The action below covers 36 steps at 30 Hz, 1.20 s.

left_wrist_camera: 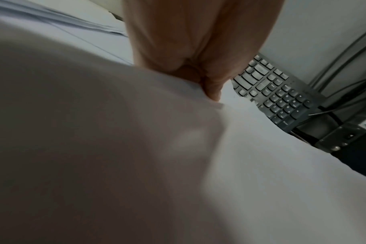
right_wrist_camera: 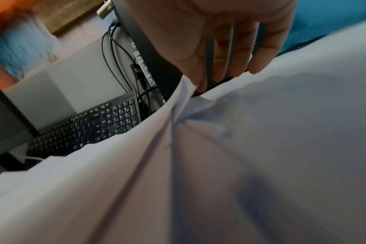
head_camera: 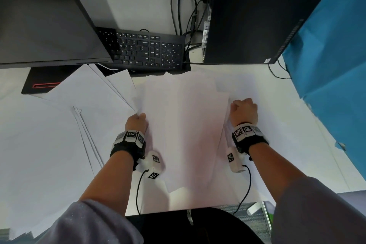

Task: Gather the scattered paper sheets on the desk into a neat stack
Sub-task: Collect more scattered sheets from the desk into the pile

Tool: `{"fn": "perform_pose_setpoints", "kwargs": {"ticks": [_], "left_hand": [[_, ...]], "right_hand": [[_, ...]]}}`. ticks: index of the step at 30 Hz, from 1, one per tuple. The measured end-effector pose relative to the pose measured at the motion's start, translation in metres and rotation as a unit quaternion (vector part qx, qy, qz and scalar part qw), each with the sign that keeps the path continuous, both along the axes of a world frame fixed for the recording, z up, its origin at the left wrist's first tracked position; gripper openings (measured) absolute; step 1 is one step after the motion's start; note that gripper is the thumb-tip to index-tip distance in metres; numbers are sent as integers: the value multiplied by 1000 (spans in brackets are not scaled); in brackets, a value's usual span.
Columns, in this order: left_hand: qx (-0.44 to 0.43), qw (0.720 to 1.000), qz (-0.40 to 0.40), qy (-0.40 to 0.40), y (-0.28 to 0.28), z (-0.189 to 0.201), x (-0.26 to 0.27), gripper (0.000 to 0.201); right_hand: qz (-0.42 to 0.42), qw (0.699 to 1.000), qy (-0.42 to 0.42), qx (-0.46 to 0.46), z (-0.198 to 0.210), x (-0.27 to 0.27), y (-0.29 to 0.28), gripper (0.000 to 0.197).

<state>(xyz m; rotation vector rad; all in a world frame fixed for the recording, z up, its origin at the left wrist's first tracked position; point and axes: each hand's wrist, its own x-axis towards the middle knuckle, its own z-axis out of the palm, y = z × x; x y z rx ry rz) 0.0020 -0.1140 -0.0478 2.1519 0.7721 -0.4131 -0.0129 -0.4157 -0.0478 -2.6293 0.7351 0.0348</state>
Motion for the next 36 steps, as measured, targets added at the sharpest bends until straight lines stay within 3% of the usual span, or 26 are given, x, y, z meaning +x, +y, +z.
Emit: {"fn": "perform_pose_setpoints", "kwargs": {"ticks": [3, 5, 7, 12, 18, 22, 25, 28, 30, 33, 34, 36], "left_hand": [[13, 1000, -16, -4, 2, -3, 1, 33], [25, 999, -26, 7, 1, -1, 3, 38], [32, 999, -29, 15, 0, 1, 5, 40], [21, 999, -24, 8, 2, 1, 4, 40], [-6, 1000, -12, 4, 5, 1, 3, 40], [-29, 1000, -5, 0, 7, 3, 6, 37], [-36, 999, -6, -3, 9, 4, 8, 28], [-35, 999, -10, -3, 11, 5, 11, 29], [-35, 999, -12, -3, 13, 7, 13, 34], [-47, 999, -15, 17, 15, 8, 15, 35], [-55, 998, -8, 24, 14, 10, 16, 35], [-74, 996, 18, 39, 15, 15, 17, 41]], "right_hand": [[-8, 998, 10, 58, 5, 19, 3, 36], [-74, 991, 15, 115, 9, 26, 10, 47], [-144, 984, 27, 101, 12, 27, 21, 53], [-116, 975, 166, 86, 6, 38, 29, 43], [-151, 965, 179, 114, 10, 52, 18, 41], [-127, 972, 154, 123, 14, 57, 12, 15], [-91, 989, 113, 25, 22, 66, 10, 27], [-87, 996, 30, -8, 37, 76, 11, 27], [-67, 997, -17, 24, 45, 83, 13, 25], [-9, 985, -59, 161, 44, 97, 28, 21], [9, 980, -53, 192, 42, 100, 34, 22], [38, 985, 0, 166, 36, 99, 42, 40]]}}
